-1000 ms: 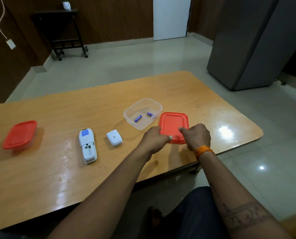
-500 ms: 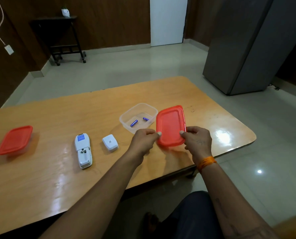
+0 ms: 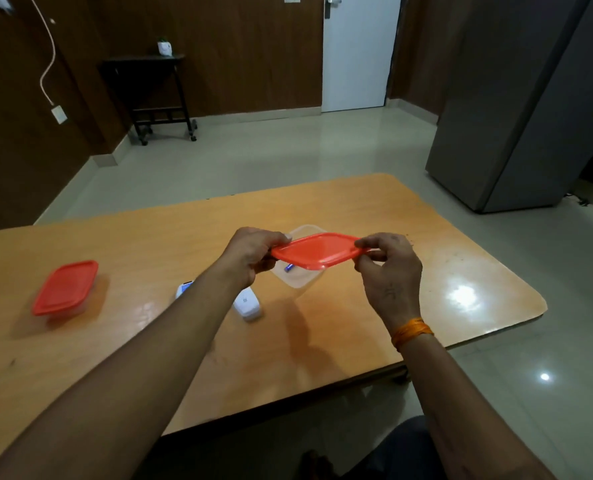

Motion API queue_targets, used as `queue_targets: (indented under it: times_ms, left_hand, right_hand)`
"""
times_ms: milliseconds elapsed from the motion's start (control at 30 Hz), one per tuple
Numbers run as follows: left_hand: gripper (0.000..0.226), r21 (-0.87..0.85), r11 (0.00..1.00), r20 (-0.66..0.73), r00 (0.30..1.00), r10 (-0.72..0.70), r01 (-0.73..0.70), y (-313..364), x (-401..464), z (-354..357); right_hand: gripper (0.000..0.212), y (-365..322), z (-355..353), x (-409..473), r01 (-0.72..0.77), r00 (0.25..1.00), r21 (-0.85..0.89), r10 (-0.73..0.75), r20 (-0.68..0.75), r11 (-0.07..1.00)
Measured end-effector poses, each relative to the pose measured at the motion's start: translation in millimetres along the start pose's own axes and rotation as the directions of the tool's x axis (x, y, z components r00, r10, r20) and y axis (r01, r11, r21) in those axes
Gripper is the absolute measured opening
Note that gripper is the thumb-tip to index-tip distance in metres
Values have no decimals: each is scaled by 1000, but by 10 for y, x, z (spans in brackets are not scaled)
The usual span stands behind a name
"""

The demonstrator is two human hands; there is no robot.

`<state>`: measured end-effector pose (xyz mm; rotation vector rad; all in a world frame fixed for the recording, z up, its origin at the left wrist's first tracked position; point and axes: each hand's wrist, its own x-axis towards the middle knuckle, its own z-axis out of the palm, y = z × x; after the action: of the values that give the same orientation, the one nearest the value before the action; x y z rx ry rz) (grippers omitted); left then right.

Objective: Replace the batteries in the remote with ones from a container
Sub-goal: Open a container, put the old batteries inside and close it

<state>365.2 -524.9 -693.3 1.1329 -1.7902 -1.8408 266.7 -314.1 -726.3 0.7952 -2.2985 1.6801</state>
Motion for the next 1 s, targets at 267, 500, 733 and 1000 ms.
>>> queue_targets:
  times_ms: [267,500,733,1000]
  left_hand:
    - [10,66,984,-46,984,169,-166,38,311,-38]
    - [12,209,958,-21,979,205,-196,-87,594,-113]
    - [9,388,899,-97,961,257,-202,-213,815,-92]
    - [5,393,910,-126,972,198,-134,-325,908,-85]
  right_hand:
    - [40,-78,562,132,-517,821,550,561,103,656]
    - [14,117,752,135,-503,854,449,503,129,739]
    - [34,254,937,152,-580,798,412,592,114,703]
    - [34,356,1044,113,-635,758,396,635,150,663]
